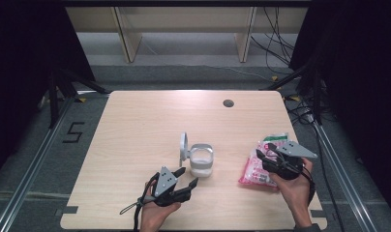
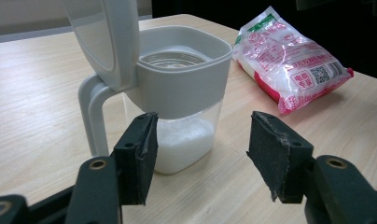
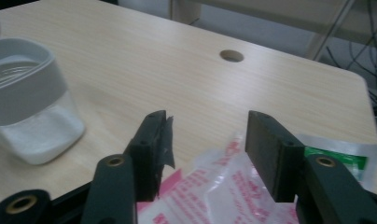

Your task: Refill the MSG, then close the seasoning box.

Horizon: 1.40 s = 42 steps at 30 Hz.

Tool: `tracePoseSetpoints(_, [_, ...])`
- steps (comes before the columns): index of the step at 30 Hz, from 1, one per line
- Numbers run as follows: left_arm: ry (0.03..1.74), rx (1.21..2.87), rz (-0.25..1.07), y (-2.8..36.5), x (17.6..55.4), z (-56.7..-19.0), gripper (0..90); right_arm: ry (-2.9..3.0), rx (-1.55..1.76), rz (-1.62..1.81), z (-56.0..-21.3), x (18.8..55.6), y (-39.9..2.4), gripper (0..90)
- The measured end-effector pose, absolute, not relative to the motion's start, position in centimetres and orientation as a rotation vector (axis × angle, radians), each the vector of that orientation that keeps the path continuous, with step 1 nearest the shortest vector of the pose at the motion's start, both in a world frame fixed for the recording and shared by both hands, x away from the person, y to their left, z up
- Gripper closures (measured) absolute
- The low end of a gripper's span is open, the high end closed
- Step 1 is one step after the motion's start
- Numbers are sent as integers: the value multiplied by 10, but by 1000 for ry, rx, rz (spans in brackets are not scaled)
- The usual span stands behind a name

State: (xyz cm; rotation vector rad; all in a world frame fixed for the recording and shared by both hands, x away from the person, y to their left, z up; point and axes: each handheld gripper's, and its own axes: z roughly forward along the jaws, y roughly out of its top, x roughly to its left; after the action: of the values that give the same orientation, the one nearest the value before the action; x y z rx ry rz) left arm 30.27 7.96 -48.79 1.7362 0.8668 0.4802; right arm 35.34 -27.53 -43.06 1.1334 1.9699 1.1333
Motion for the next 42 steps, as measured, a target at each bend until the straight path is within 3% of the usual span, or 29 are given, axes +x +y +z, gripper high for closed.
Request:
tracePoseSetpoints(8, [872, 1734, 490, 86, 304, -486, 418, 2067, 1107, 1169, -438, 347, -257, 414])
tracePoseSetpoints(23, [895, 1733, 572, 110, 311, -477, 471, 2147, 1118, 1174, -455, 340, -250, 393])
tracePoseSetpoints(35, [900, 1727, 654, 124, 322, -470, 728, 2161, 1114, 1158, -459, 335, -249, 392])
tracePoseSetpoints(42, [904, 1709, 664, 124, 328, -467, 833, 2173, 1106, 1147, -460, 334, -249, 393])
